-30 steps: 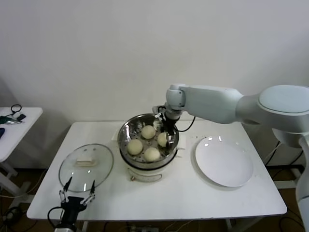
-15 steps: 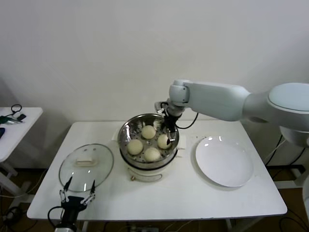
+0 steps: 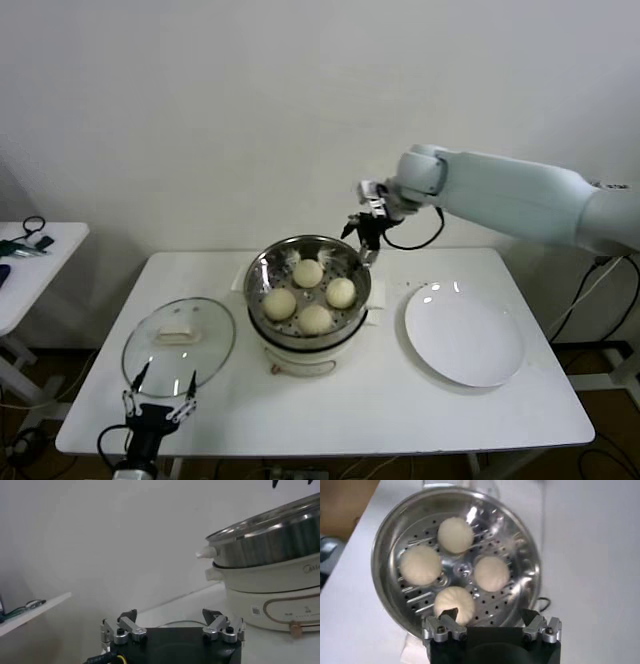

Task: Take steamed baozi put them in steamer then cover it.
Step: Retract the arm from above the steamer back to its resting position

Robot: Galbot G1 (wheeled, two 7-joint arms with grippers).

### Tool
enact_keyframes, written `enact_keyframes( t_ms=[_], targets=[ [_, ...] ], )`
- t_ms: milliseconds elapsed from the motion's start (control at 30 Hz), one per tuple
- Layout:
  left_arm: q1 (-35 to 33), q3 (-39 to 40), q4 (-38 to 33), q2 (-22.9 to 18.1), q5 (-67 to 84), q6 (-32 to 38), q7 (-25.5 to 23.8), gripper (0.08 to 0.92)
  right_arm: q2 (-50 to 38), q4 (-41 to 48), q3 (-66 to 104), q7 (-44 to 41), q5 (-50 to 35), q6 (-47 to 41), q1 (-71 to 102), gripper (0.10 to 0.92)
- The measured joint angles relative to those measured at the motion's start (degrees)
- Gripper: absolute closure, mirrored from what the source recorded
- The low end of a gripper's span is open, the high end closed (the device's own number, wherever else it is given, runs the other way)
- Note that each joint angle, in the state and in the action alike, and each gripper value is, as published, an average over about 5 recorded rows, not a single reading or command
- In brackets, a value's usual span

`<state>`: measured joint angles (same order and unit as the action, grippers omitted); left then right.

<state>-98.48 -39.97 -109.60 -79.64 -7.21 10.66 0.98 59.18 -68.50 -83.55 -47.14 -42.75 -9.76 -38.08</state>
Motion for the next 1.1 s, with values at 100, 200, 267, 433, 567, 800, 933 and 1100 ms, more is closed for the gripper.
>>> enact_keyframes(
  t_ms=[100,200,267,433,567,800,933,1100],
  targets=[
    [0.1,0.1,-0.2,-0.1,-0.5,-0.2,0.1,0.177,-4.4,-3.0,2.5,5.1,-0.3,2.7,2.7,0.203],
    [0.3,0.0,-0.5,-0.3,-1.0,-0.5,0.2,0.177,-8.7,-5.8,6.5,10.7,-0.3,5.7,7.0,0.203],
    [0.4,0.0,-0.7,-0.5,-1.3,-0.7,0.2,0.177,-11.4,-7.4,10.1,14.4,0.0,7.7,10.8,0.203],
    [0.5,-0.3,-1.4,-1.2,-1.8,-1.2,0.2,0.177,-16.7,-10.9,20.9,22.8,1.2,12.1,21.6,0.203],
    [0.5,-0.5,-2.2,-1.7,-2.5,-1.9,0.4,0.177,-19.7,-13.5,30.6,28.3,2.7,15.1,31.2,0.203],
    [1.4,-0.7,-4.0,-2.4,-4.3,-3.7,0.8,0.177,-21.6,-17.6,50.5,35.3,5.3,17.4,50.0,0.203],
    [1.4,-1.3,-4.6,-2.4,-6.4,-4.4,1.0,0.177,-21.5,-20.1,62.0,38.0,6.6,17.6,60.8,0.203],
    [0.9,-2.5,-5.7,-2.2,-10.9,-5.4,1.5,0.177,-19.4,-23.1,75.1,40.6,8.5,17.2,73.5,0.203]
  ],
)
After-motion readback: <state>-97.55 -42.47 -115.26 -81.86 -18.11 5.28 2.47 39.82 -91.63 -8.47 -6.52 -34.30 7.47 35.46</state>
